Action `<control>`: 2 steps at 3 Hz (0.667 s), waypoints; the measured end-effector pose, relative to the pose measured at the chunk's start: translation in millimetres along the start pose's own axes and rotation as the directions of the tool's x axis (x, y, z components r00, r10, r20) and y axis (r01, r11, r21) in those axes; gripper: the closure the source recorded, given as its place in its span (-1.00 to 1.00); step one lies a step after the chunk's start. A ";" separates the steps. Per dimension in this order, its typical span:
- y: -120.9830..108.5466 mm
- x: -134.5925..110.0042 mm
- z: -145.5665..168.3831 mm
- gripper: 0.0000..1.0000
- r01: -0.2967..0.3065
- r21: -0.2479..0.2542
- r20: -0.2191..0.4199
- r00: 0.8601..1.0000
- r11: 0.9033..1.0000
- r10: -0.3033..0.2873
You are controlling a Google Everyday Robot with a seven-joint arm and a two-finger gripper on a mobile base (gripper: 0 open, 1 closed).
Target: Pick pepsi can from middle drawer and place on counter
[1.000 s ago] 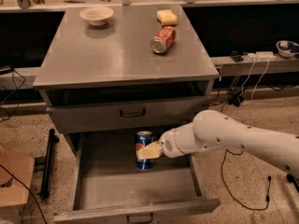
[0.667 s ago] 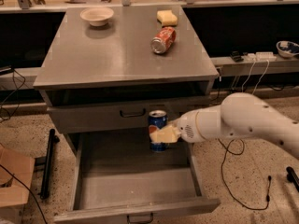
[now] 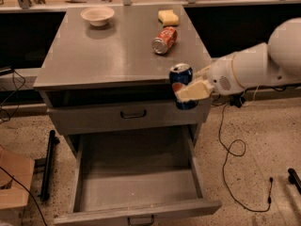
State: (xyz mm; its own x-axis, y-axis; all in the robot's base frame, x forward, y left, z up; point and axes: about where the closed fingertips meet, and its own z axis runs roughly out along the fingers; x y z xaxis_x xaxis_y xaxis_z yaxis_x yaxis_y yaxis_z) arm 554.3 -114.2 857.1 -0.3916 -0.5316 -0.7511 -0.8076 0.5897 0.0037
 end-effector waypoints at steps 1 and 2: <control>-15.9 -33.0 -27.2 1.00 0.034 0.028 0.032 0.999 0.999 -0.035; -16.2 -33.7 -27.3 1.00 0.034 0.029 0.034 0.999 0.999 -0.035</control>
Offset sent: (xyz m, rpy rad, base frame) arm 0.0129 -0.0083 0.0405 -0.0020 -0.0490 0.0041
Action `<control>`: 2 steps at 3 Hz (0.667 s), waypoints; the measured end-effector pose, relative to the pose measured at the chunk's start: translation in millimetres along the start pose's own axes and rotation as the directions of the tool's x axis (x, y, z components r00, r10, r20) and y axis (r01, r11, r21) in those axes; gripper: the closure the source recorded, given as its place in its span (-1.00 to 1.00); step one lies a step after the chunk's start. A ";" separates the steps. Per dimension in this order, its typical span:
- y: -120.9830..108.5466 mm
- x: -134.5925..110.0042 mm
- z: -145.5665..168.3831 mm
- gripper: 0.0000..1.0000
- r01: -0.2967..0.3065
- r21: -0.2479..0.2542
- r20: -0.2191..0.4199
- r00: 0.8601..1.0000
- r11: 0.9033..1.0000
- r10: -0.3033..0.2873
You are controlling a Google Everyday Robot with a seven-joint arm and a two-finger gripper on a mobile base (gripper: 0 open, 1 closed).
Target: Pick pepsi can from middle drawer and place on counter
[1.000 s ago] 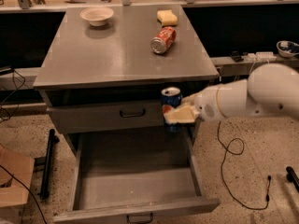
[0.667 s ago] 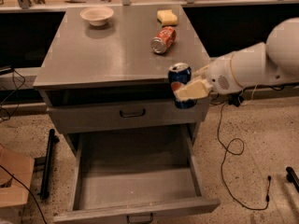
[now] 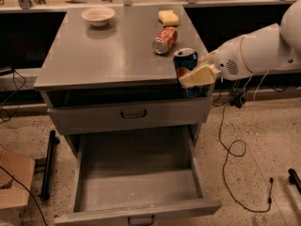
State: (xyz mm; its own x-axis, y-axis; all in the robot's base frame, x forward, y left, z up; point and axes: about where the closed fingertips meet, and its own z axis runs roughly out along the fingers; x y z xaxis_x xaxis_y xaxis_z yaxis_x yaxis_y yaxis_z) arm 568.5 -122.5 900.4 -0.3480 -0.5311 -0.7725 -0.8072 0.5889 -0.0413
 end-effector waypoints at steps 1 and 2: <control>-4.5 -2.7 7.4 1.00 -0.004 -0.003 0.034 0.999 1.000 0.004; -21.5 -22.8 25.1 1.00 0.020 0.032 0.085 0.996 0.999 -0.023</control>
Offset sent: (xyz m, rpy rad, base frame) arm 0.0724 0.0235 0.0100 0.0680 -0.1600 -0.0261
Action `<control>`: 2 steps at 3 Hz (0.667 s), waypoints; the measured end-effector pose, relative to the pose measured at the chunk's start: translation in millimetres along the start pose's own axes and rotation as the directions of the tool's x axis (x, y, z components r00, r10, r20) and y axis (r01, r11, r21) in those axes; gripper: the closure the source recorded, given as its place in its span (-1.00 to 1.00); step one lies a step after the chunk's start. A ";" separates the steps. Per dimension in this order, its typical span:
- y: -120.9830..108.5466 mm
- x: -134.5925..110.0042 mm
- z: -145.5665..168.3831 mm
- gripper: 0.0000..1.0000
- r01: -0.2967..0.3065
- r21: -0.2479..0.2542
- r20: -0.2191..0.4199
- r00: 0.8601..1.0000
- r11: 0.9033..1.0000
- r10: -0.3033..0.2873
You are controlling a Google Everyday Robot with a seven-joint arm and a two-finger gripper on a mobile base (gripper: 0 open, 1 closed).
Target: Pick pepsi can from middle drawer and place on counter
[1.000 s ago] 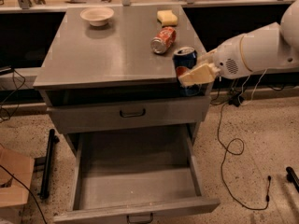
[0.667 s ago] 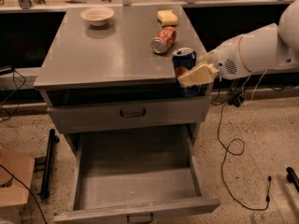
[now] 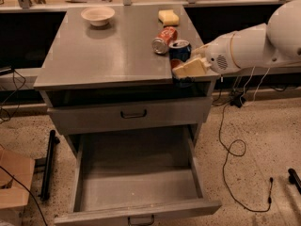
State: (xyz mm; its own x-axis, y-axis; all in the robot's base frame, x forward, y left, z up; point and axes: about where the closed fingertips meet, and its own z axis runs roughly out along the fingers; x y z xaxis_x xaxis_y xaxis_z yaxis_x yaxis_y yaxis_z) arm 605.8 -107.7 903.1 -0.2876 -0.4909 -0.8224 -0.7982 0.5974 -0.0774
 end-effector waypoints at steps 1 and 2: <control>-17.9 -32.2 35.6 1.00 0.046 -0.009 0.083 0.996 0.999 -0.045; -33.1 -61.1 89.9 1.00 0.055 -0.049 0.177 0.983 0.997 -0.045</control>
Offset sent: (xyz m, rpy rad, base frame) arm 0.1204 0.0811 0.0061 0.1647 -0.1422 0.1016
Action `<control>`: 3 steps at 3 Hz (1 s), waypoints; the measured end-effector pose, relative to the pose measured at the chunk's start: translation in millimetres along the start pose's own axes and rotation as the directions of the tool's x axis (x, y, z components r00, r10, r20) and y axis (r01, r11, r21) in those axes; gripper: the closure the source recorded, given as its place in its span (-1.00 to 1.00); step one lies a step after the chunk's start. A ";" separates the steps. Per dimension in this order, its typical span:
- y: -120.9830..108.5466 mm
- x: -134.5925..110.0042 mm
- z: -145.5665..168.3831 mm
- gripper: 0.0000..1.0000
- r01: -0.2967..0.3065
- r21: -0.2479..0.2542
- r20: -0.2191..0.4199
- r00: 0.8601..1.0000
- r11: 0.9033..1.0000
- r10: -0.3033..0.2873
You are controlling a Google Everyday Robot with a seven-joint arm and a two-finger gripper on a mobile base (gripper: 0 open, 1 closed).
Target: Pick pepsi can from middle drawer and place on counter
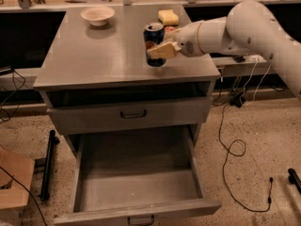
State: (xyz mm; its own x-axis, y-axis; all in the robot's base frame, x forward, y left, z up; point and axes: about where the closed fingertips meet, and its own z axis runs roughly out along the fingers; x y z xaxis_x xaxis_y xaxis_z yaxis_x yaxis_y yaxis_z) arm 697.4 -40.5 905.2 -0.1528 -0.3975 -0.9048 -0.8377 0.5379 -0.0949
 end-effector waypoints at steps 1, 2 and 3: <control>-3.8 -2.5 18.1 1.00 -0.006 -0.016 0.028 1.000 1.000 0.007; -1.6 8.7 35.3 0.48 -0.039 -0.038 0.039 0.998 0.999 0.040; -0.6 16.3 42.5 0.00 -0.062 -0.050 0.043 0.997 0.997 0.064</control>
Offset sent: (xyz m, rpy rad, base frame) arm 0.0231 0.0235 -0.0307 0.0754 0.0304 0.0191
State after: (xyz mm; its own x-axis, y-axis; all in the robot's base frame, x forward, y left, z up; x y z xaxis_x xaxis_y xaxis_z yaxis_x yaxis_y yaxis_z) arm 717.7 -15.6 872.8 -0.1834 -0.3304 -0.9258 -0.8519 0.5234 -0.0180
